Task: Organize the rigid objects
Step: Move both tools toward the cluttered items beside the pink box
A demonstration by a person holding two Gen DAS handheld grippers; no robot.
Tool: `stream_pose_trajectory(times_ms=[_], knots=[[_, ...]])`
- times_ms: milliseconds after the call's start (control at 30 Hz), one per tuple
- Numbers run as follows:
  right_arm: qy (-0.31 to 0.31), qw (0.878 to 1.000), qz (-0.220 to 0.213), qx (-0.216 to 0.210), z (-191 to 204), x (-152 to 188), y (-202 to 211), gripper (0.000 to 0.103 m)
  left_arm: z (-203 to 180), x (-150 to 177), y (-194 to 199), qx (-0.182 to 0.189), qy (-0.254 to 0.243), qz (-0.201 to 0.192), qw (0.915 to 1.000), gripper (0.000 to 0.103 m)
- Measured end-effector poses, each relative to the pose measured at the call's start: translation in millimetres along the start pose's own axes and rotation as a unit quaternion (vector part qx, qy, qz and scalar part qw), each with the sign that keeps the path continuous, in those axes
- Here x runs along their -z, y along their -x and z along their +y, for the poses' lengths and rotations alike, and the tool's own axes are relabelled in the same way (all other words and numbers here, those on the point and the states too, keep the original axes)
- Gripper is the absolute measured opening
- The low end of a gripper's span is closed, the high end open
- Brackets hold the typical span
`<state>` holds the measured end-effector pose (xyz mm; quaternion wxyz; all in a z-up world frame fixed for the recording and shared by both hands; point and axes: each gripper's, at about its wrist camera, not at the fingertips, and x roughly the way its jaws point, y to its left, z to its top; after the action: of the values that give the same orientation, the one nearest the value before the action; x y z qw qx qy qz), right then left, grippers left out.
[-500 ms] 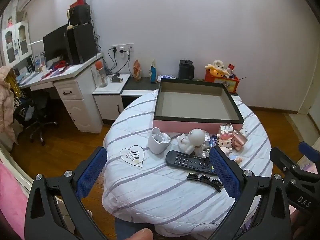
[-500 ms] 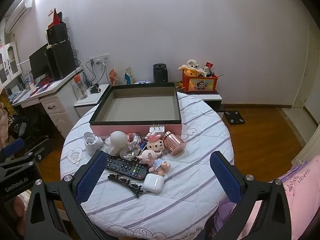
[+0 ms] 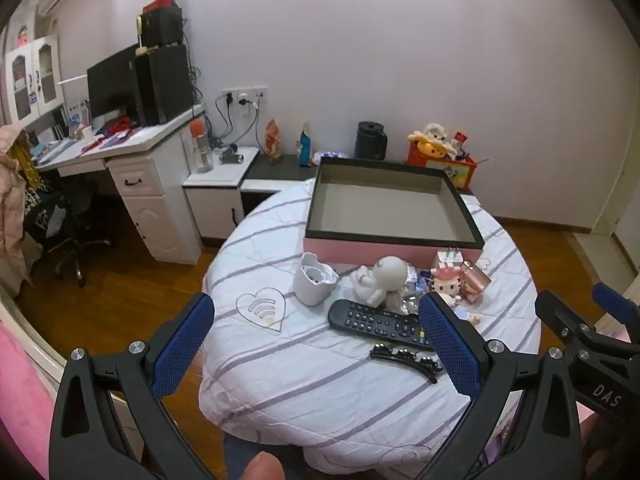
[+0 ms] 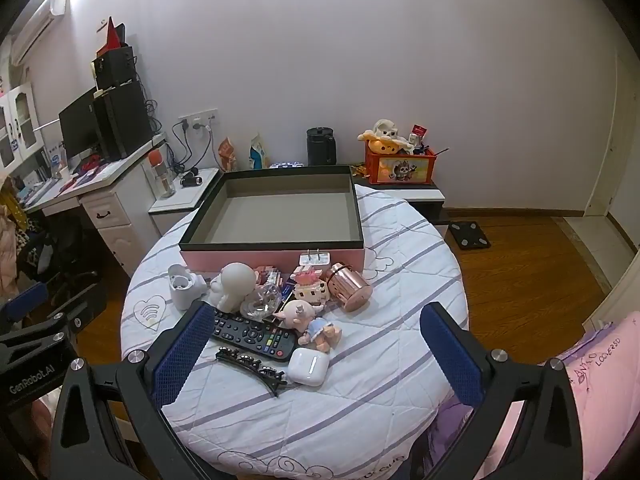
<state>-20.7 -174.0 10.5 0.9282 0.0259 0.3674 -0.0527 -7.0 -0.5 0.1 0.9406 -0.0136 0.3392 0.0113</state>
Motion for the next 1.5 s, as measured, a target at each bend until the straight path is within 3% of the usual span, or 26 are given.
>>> stream_pose_trajectory(times_ms=[267,567,867,1300,1500], knots=[[0.000,1.000,-0.001,-0.004,5,-1,2,0.103,3,1,6,-0.007,0.002,-0.026,0.9996,0.103],[0.001,1.000,-0.001,-0.016,-3,0,1,0.103,10,7,9,0.006,0.027,-0.012,0.9995,0.103],[-0.001,0.999,0.004,-0.032,-18,6,-5,0.103,-1,15,8,-0.018,0.028,-0.004,0.9994,0.103],[-0.018,0.999,0.016,-0.036,-46,6,-16,0.103,-17,19,-3,-0.028,0.005,0.007,0.9996,0.103],[-0.032,0.999,0.018,-0.020,-40,8,-18,0.103,-8,17,-23,-0.010,-0.008,0.022,0.9997,0.103]])
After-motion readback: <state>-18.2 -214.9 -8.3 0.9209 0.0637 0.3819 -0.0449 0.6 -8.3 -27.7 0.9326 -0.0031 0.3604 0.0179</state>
